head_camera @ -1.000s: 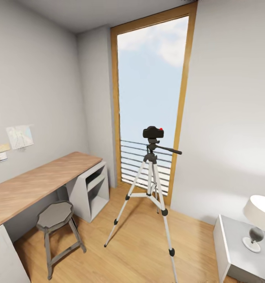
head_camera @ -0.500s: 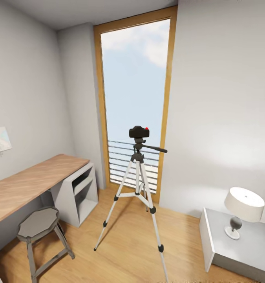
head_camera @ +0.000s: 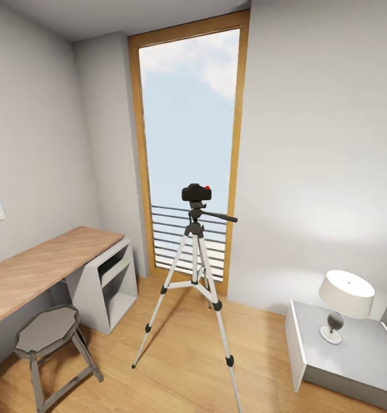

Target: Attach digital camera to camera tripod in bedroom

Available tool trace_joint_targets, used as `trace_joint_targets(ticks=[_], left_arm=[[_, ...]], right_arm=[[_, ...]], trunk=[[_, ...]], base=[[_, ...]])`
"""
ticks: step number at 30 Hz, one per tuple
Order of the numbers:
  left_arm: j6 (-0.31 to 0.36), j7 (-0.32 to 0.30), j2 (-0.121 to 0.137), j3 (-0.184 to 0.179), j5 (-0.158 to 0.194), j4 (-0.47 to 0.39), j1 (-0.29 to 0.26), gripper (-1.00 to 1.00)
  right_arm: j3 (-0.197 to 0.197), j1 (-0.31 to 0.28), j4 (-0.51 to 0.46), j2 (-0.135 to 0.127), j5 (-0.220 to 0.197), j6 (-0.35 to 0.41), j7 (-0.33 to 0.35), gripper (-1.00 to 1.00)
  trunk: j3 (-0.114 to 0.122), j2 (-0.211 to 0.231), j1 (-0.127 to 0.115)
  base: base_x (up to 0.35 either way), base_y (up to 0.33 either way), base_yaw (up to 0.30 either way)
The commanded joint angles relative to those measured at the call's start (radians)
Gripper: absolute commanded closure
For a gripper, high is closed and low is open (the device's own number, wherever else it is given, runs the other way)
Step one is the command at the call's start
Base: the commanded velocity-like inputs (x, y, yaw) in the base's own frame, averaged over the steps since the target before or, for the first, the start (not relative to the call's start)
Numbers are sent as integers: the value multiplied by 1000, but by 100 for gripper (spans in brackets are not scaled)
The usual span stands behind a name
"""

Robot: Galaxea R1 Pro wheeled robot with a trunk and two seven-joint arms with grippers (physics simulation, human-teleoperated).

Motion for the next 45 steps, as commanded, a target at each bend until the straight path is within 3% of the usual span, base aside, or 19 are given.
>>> trace_joint_targets(ticks=[1,38,45], left_arm=[[-1,5,0,-8,7,-2,0,-100],[-1,5,0,-11,7,-2,0,-100],[-1,5,0,-12,6,-2,0,-100]], right_arm=[[-8,-1,3,-1,9,-5,2,-100],[-5,-1,2,5,13,-5,0,-100],[-6,-1,0,24,13,-6,0,-100]], trunk=[[0,0,0],[0,0,0],[0,0,0]], base=[[0,0,-9],[0,0,-1],[0,0,0]])
